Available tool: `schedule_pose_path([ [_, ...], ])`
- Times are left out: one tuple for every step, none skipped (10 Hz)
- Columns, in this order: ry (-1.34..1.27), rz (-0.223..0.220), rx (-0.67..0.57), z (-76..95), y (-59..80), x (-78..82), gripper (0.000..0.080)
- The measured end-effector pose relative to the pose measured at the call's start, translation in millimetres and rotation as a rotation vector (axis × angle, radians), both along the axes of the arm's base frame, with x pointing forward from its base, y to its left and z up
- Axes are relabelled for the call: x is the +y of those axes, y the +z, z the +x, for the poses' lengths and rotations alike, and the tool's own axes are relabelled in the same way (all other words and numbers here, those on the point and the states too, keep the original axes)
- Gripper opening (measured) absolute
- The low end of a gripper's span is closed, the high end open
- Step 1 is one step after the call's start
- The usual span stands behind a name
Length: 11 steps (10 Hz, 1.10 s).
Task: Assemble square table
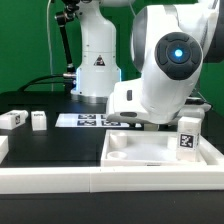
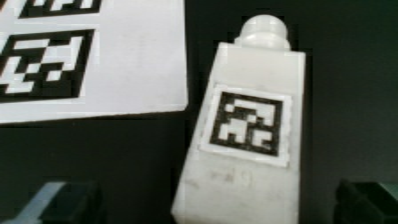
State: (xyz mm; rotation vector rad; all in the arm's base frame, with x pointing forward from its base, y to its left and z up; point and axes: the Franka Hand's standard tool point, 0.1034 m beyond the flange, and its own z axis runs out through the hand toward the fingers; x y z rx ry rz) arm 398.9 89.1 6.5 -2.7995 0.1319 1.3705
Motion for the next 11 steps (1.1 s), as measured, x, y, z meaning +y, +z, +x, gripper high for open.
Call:
schedule_pose_path([
  [-0.001, -0.001, 0.001, -0.7, -0.4, -0.2, 0.0533],
  [-0.001, -0.002, 0.002, -0.9, -0.6, -0.3, 0.0533],
  [-0.002, -0.002, 0.000, -0.8, -0.9, -0.6, 0.0389],
  [-0.003, -0.002, 0.001, -0.7, -0.8, -1.0, 0.0318],
  [-0.004, -0.002, 0.001, -0.7, -0.8, -1.3, 0.0318],
  [-0.004, -0.002, 0.001, -0.6, -0.8, -1.3, 0.0318],
  [-0.004, -0.002, 0.001, -0.6, -0.8, -1.4, 0.0318],
  [-0.004, -0.002, 0.000, -0.1, -0.6, -2.0, 0.0318],
  [0.000, 0.000, -0.004, 2.1, 1.2, -4.0, 0.0318],
  [0.003, 0.008, -0.012, 6.0, 5.9, -6.1, 0.0318],
  [0.008, 0.022, -0.017, 10.4, 14.0, -9.4, 0.0320],
])
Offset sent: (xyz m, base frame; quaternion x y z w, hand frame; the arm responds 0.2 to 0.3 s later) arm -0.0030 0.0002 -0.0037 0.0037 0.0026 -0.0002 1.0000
